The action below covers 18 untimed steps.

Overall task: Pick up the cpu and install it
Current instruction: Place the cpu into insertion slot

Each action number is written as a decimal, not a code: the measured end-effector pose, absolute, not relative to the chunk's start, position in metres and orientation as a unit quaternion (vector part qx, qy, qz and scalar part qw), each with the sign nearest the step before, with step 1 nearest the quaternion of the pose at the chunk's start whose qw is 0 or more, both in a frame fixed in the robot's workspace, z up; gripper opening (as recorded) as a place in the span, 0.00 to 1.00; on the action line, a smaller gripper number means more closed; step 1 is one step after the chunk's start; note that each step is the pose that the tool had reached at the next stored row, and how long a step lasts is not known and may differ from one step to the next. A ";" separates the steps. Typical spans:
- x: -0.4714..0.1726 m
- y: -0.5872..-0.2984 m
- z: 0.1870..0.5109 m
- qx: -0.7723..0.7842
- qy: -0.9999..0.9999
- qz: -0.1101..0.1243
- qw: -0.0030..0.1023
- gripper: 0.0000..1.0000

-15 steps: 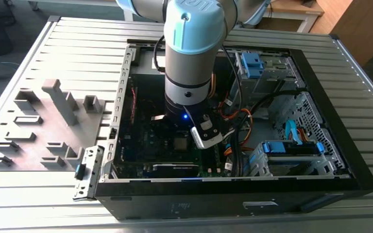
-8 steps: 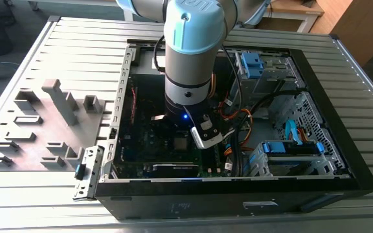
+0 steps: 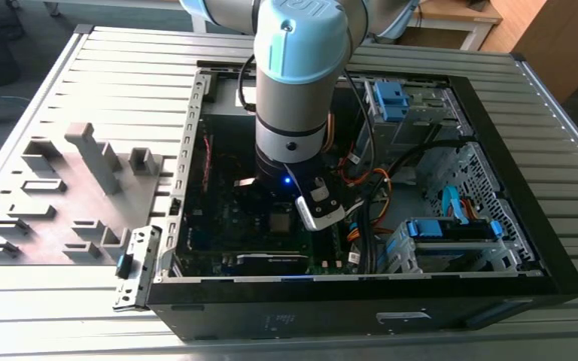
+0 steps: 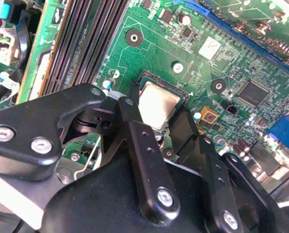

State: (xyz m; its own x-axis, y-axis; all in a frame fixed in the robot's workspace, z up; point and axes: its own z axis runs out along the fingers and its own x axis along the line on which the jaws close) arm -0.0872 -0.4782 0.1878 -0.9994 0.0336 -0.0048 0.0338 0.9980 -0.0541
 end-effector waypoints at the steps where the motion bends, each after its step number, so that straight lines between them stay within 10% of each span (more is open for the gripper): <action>1: -0.087 -0.478 0.188 0.017 0.999 -0.027 0.002 0.49; 18: -0.087 -0.478 0.190 0.017 0.999 -0.027 0.002 0.48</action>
State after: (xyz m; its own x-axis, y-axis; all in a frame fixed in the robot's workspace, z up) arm -0.0872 -0.4783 0.1903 -0.9994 0.0336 -0.0047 0.0338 0.9980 -0.0536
